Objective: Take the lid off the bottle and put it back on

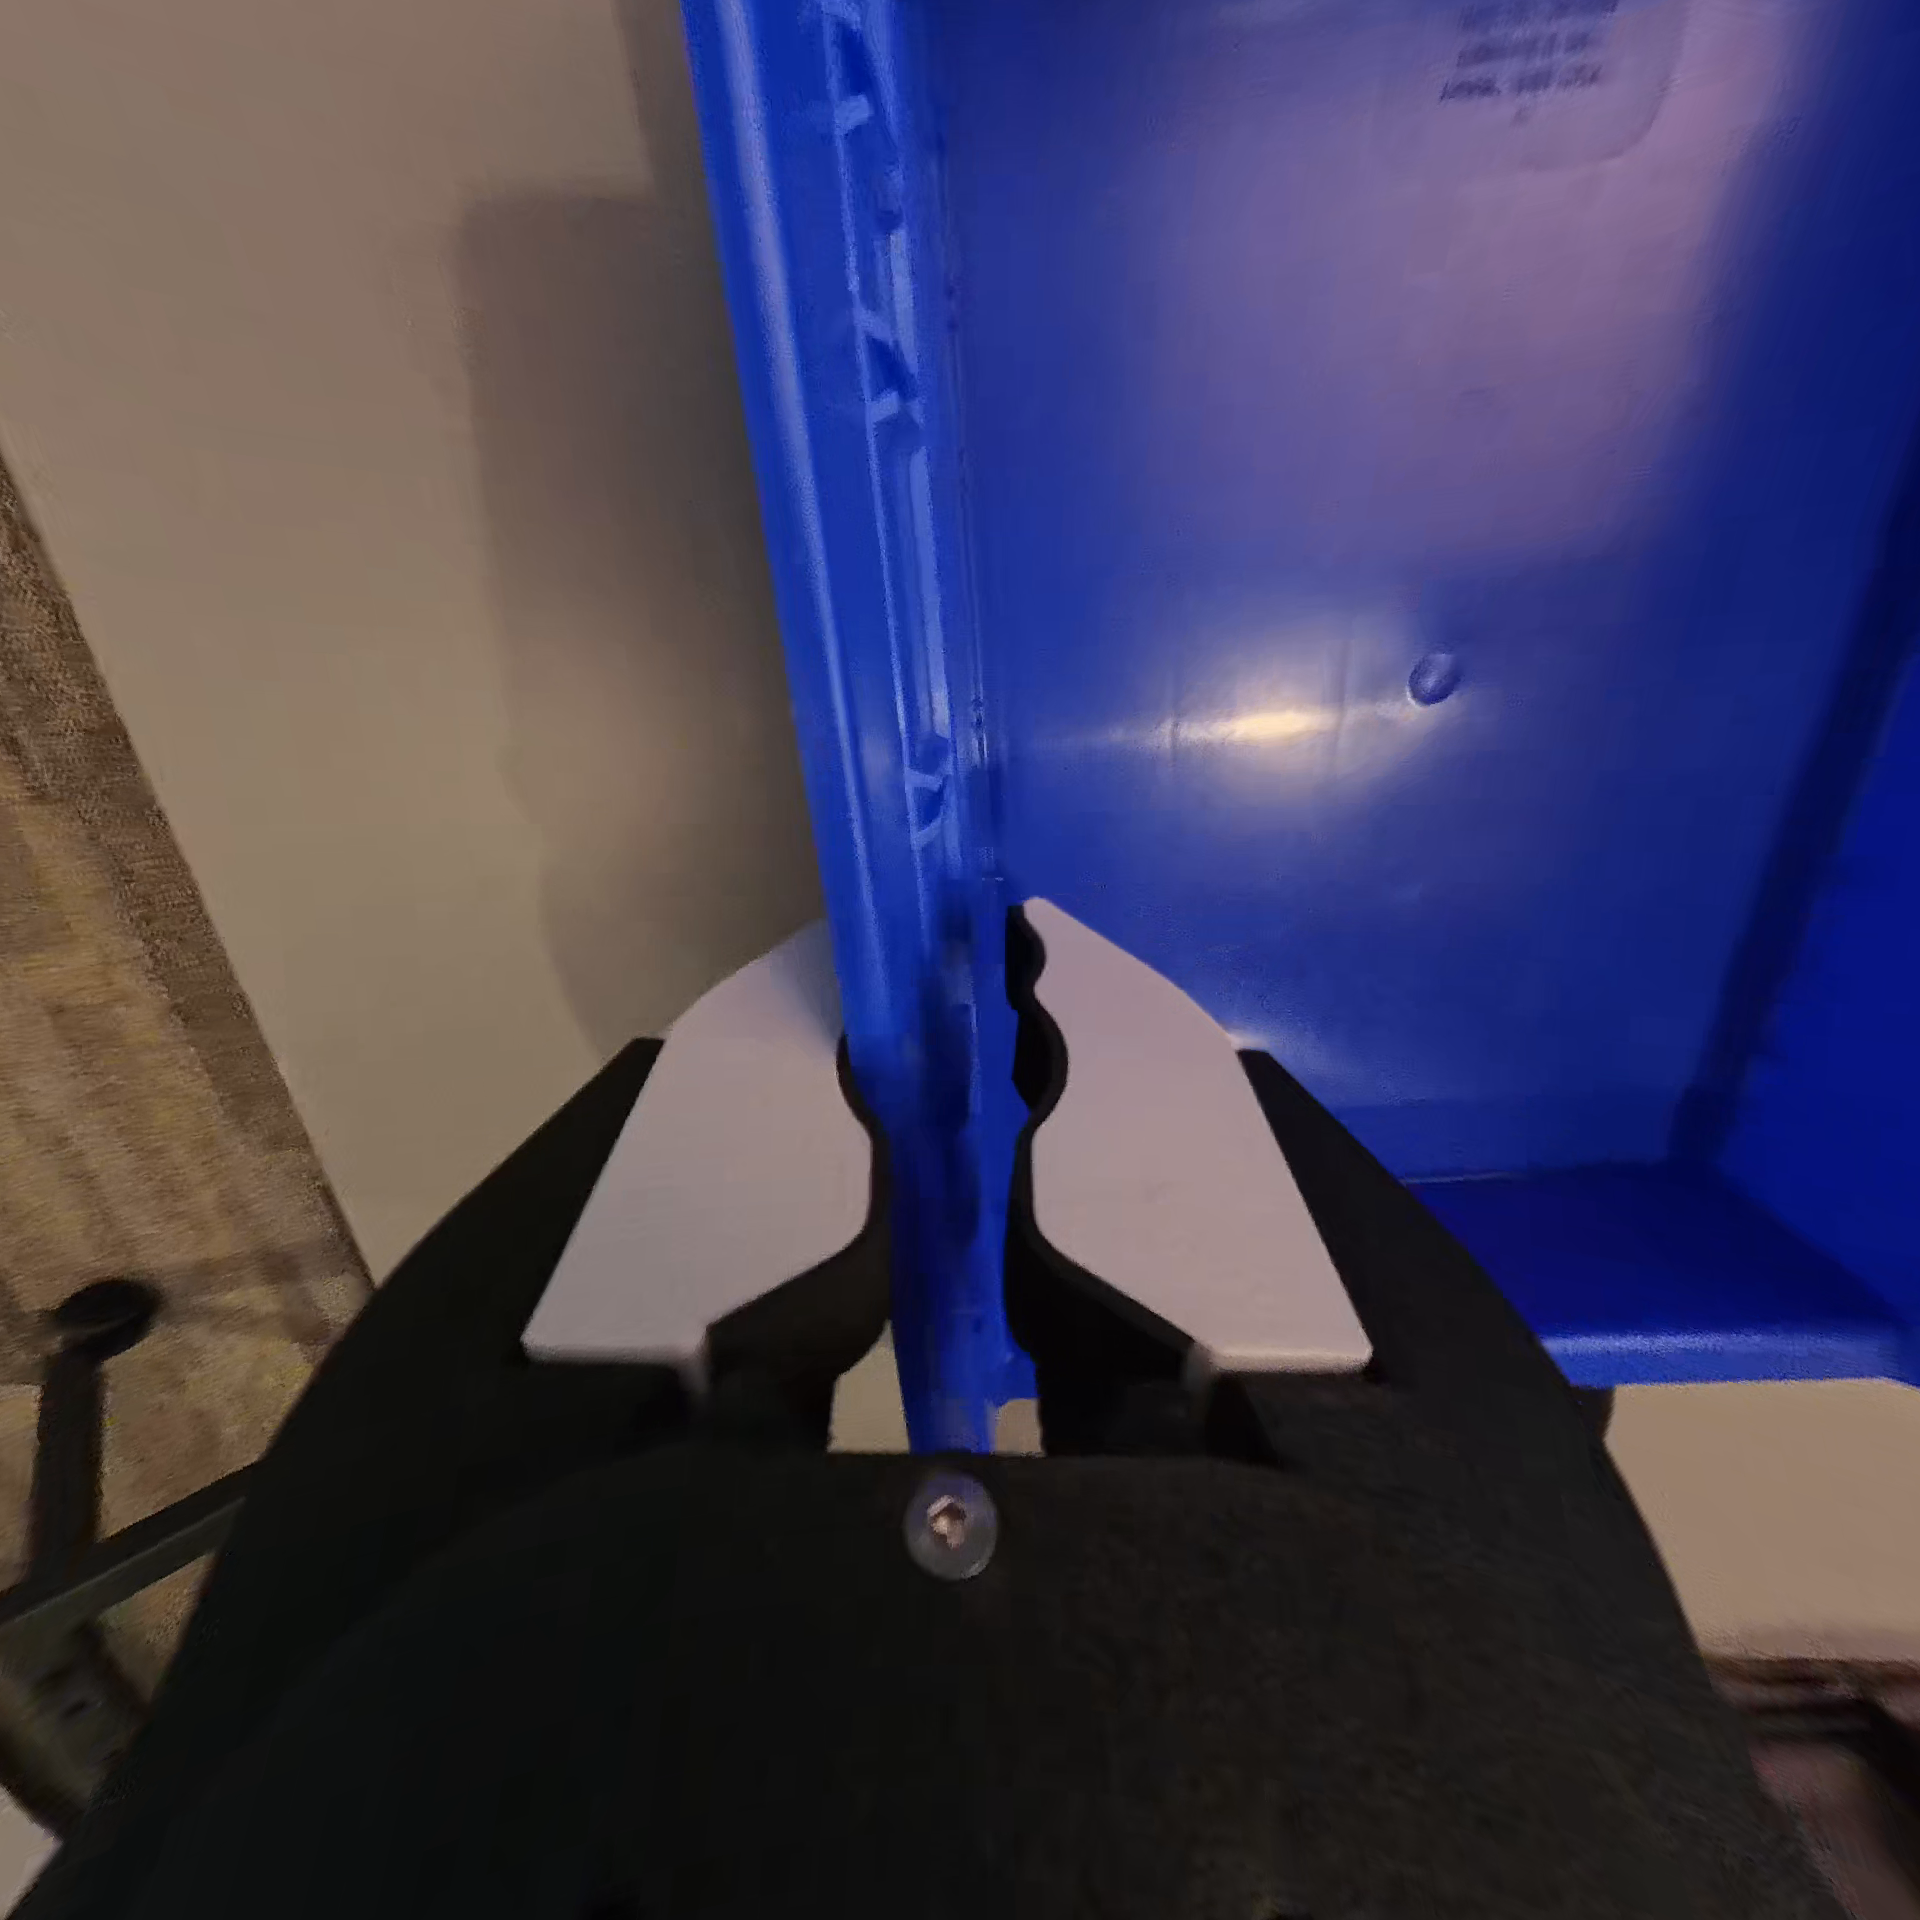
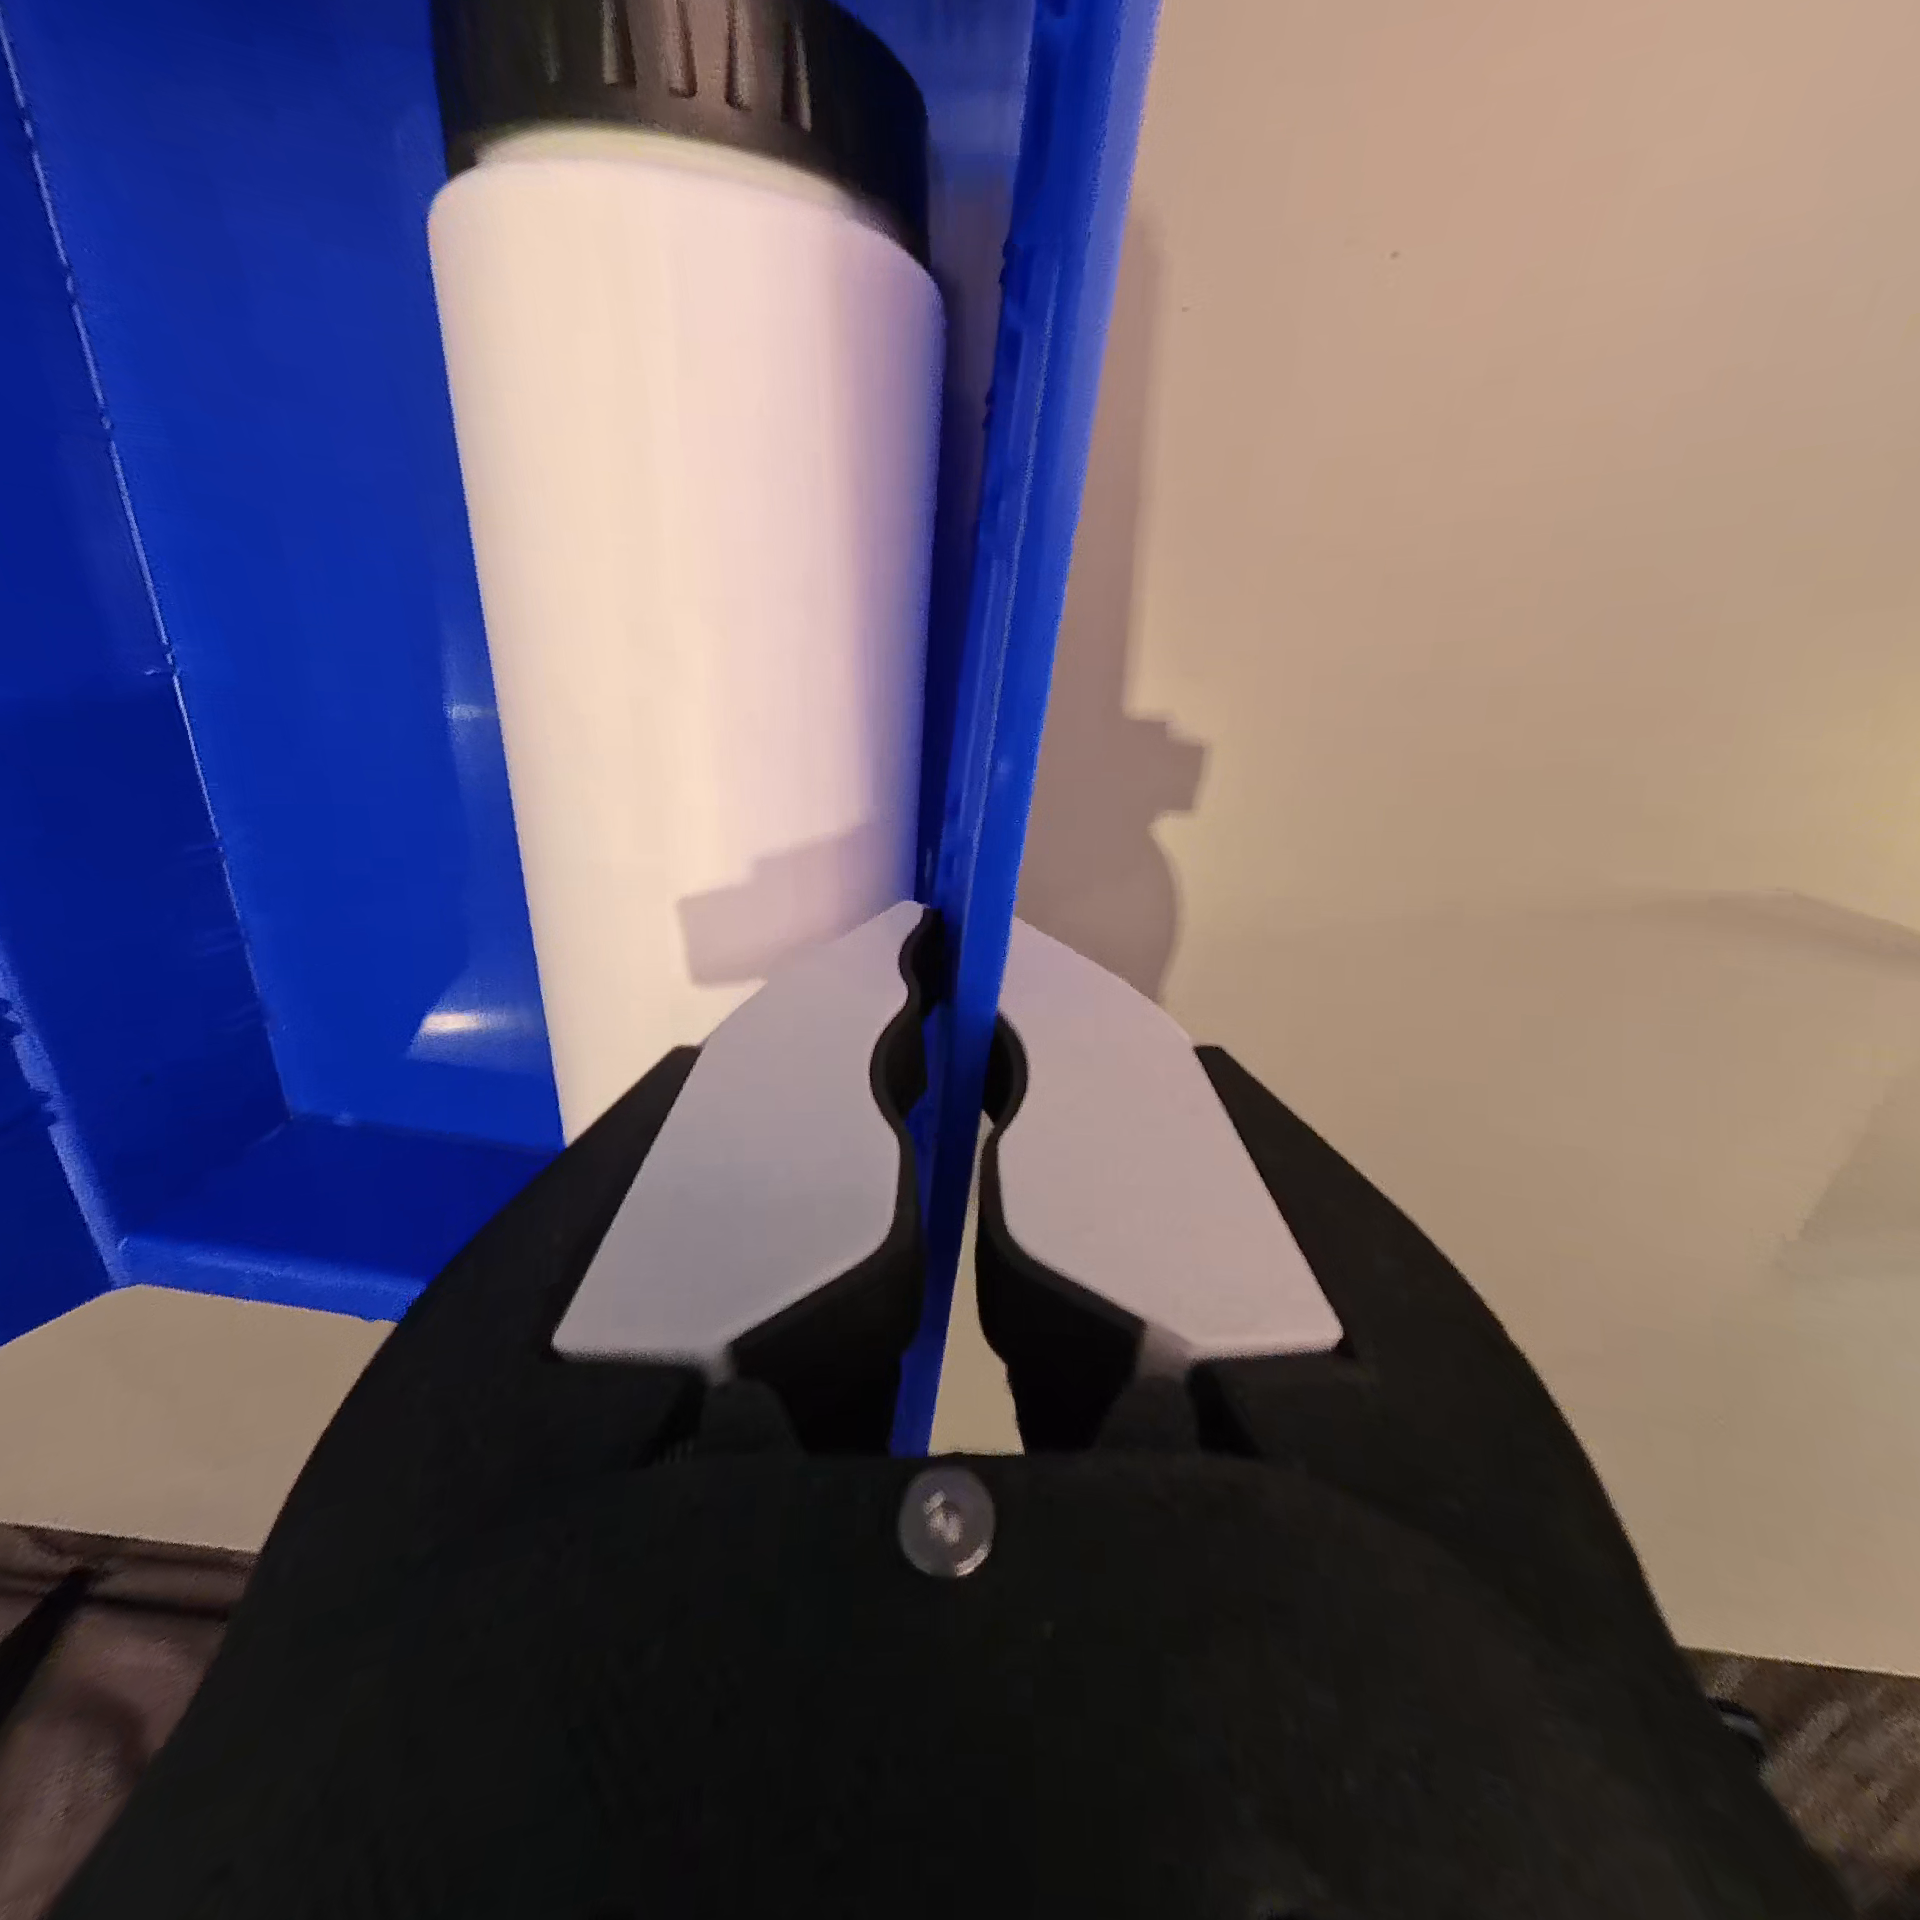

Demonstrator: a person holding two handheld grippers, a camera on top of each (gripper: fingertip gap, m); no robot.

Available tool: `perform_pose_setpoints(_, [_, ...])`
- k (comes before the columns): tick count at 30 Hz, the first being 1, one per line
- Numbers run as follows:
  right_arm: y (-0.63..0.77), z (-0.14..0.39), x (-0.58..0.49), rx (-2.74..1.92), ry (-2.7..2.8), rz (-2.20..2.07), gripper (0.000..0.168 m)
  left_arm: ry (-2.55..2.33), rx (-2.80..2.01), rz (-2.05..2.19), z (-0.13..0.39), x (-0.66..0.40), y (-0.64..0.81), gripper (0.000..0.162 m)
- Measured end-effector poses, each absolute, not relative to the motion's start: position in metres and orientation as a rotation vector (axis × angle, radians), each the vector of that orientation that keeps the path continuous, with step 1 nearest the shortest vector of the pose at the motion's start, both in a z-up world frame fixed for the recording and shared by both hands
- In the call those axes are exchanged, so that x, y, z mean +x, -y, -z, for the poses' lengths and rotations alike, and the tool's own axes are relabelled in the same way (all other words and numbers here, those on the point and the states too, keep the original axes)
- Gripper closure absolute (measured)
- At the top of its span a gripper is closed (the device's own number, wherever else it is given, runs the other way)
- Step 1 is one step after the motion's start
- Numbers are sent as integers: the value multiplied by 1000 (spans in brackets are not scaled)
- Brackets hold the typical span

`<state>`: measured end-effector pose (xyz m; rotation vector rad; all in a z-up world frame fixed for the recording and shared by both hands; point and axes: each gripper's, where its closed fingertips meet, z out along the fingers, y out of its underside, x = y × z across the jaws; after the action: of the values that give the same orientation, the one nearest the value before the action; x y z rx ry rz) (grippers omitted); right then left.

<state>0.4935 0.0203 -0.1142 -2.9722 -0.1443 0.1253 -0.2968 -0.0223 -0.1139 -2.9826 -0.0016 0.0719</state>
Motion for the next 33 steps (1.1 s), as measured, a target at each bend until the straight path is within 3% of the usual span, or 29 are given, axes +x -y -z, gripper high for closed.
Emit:
perform_pose_setpoints(4, [-19,115,472,-3014,149,-99,163,-110,-3011,25,114,-264,22,152])
perform_pose_setpoints(7, [-18,116,452,-3031,180,-94,162,-236,-3018,29,114,-234,17,150])
perform_pose_setpoints(18, [-28,115,379,-2968,392,-66,160,-542,-2975,-308,118,-143,5,116])
perform_pose_setpoints(28, [-35,115,332,-2860,622,-34,150,-678,-2832,-246,119,-86,-9,114])
perform_pose_setpoints(33, [-38,122,329,-2866,654,-48,144,-691,-2694,-275,94,-77,-19,95])
